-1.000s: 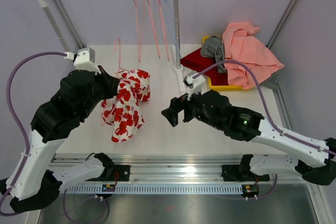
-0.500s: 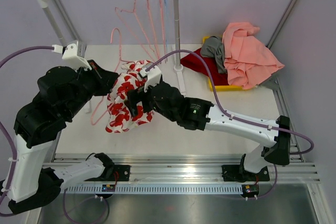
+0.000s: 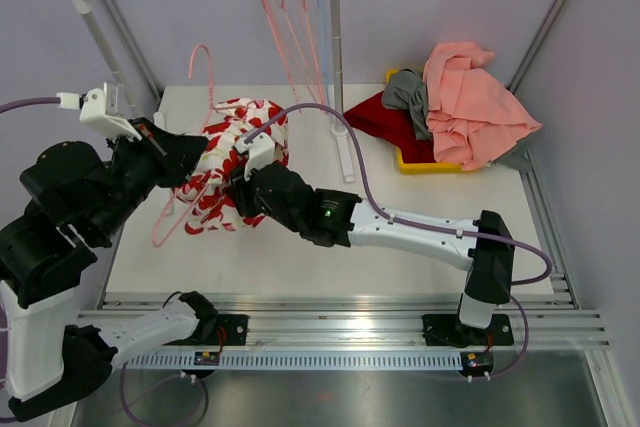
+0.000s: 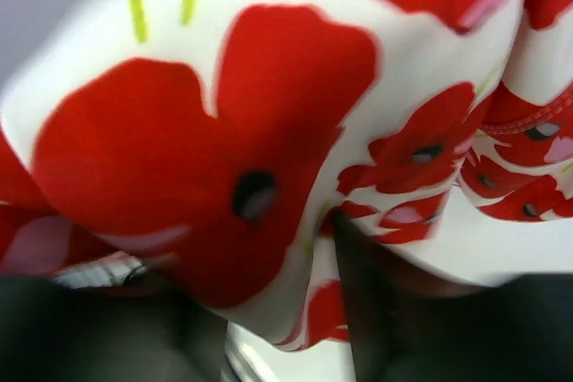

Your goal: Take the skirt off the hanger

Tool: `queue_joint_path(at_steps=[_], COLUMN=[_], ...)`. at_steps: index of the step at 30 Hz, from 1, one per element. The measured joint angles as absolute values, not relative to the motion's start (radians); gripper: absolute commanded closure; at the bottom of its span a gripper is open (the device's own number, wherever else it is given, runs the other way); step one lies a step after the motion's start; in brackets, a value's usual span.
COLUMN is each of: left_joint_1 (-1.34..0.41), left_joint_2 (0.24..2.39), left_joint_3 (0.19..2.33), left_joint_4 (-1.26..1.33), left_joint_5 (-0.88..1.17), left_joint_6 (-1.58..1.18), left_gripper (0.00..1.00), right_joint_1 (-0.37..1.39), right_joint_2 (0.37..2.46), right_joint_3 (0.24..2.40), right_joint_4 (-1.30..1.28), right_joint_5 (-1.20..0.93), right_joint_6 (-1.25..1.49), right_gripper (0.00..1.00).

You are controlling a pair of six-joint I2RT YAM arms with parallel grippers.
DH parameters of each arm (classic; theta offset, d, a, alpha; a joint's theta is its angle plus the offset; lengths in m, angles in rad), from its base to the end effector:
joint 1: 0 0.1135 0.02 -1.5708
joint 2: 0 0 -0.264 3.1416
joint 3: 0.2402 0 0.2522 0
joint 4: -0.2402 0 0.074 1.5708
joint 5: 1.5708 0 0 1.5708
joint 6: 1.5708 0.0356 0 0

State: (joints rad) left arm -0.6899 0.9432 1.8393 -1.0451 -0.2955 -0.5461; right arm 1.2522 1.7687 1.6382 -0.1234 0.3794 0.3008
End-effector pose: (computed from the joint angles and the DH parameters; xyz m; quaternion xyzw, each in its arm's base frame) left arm 0.0668 -0.0417 0.5399 -0.0420 0.7545 -0.2830 0.5907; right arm 0.1460 0.4006 0.3731 -0.2531 0.7434 0.3147 0.5332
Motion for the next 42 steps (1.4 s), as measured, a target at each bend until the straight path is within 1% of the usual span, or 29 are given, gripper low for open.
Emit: queue_joint_path(at_steps=[1, 2, 6, 10, 14, 18, 22, 26, 29, 32, 36, 39, 42], left_joint_1=[-0.69, -0.69, -0.69, -0.69, -0.692, -0.693, -0.693, -0.693, -0.693, -0.693, -0.693, -0.677, -0.585], left_joint_2=[0.938, 0.929, 0.9, 0.9, 0.933, 0.97, 0.992, 1.008, 1.003, 0.964, 0.928, 0.927, 0.94], left_joint_3=[1.841, 1.842, 1.847, 1.864, 1.91, 1.96, 1.991, 2.017, 1.997, 1.873, 1.689, 1.587, 1.511], left_joint_4=[-1.044, -1.045, -1.046, -1.061, -1.083, -1.078, -1.056, -1.052, -1.049, -1.034, -1.028, -1.011, -0.962], left_joint_5=[-0.295, -0.295, -0.316, -0.375, -0.452, -0.522, -0.595, -0.638, -0.656, -0.668, -0.67, -0.655, -0.583], left_joint_6=[-0.546, -0.546, -0.539, -0.508, -0.463, -0.414, -0.366, -0.336, -0.327, -0.329, -0.339, -0.339, -0.331], left_gripper=[1.0, 1.0, 1.0, 1.0, 1.0, 1.0, 1.0, 1.0, 1.0, 1.0, 1.0, 1.0, 1.0], right_joint_1=[1.253, 1.254, 1.258, 1.262, 1.273, 1.282, 1.282, 1.283, 1.283, 1.282, 1.243, 1.084, 0.822], right_joint_2=[1.77, 1.77, 1.762, 1.652, 1.414, 1.119, 0.89, 0.748, 0.702, 0.746, 0.94, 1.084, 1.19], right_joint_3=[1.632, 1.628, 1.61, 1.459, 1.205, 1.001, 0.94, 0.939, 0.96, 1.04, 1.319, 1.523, 1.688], right_joint_4=[-0.123, -0.122, -0.115, -0.117, -0.157, -0.299, -0.518, -0.679, -0.729, -0.686, -0.587, -0.491, -0.458], right_joint_5=[0.374, 0.373, 0.377, 0.417, 0.509, 0.637, 0.78, 0.896, 0.97, 1.021, 1.034, 0.973, 0.876], right_joint_6=[0.301, 0.302, 0.308, 0.307, 0.333, 0.416, 0.518, 0.579, 0.546, 0.399, 0.113, -0.056, -0.164], right_gripper=[0.88, 1.0, 1.0, 1.0, 1.0, 1.0, 1.0, 1.0, 1.0, 1.0, 1.0, 1.0, 1.0])
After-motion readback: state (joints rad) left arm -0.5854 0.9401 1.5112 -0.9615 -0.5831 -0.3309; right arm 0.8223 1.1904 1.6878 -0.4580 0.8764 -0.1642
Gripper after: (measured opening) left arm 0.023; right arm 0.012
